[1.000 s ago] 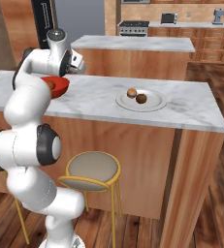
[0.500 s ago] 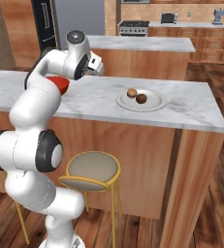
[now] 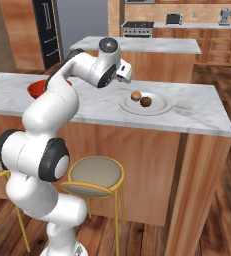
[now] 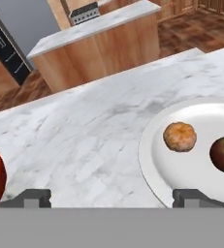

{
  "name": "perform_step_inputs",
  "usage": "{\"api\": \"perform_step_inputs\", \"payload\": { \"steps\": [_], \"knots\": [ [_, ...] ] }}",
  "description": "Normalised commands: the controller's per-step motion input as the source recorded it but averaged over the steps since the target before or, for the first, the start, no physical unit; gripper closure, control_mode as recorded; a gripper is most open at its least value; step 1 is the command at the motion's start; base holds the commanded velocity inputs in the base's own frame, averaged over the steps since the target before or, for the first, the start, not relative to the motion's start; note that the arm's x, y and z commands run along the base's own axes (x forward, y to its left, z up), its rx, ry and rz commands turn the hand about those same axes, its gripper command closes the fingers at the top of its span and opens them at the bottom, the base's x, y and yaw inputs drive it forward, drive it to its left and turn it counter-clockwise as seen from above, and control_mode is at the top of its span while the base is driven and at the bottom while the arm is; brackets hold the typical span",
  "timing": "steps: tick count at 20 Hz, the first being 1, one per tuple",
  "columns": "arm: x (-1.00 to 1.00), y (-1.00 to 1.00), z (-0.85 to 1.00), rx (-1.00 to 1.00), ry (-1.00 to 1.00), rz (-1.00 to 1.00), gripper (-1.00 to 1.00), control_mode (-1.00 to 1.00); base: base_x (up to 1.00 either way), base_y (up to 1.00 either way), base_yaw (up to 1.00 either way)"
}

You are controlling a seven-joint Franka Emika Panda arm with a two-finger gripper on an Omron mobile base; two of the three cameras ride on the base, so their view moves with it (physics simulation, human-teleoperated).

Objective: Take the fruits from the plate on the dining counter and place two fruits in each bowl.

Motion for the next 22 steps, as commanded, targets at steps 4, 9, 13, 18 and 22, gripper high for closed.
{"api": "perform_step_inputs", "payload": {
  "steps": [4,9,13,18,22],
  "knots": [
    [0.00,-0.76,-0.45,-0.02,-0.10,0.00,-1.00,-1.00,0.00,0.00,0.00],
    [-0.14,-0.62,-0.36,-0.10,-0.04,0.00,-1.00,-1.00,0.00,0.00,0.00],
    [-0.38,-0.33,-0.03,-0.09,0.05,0.00,-1.00,-1.00,0.00,0.00,0.00],
    [-0.35,-0.10,0.04,-0.06,0.12,0.00,-1.00,-1.00,0.00,0.00,0.00],
    [-0.11,0.00,0.00,-0.01,0.13,0.00,-1.00,-1.00,0.00,0.00,0.00]
  ]
}}
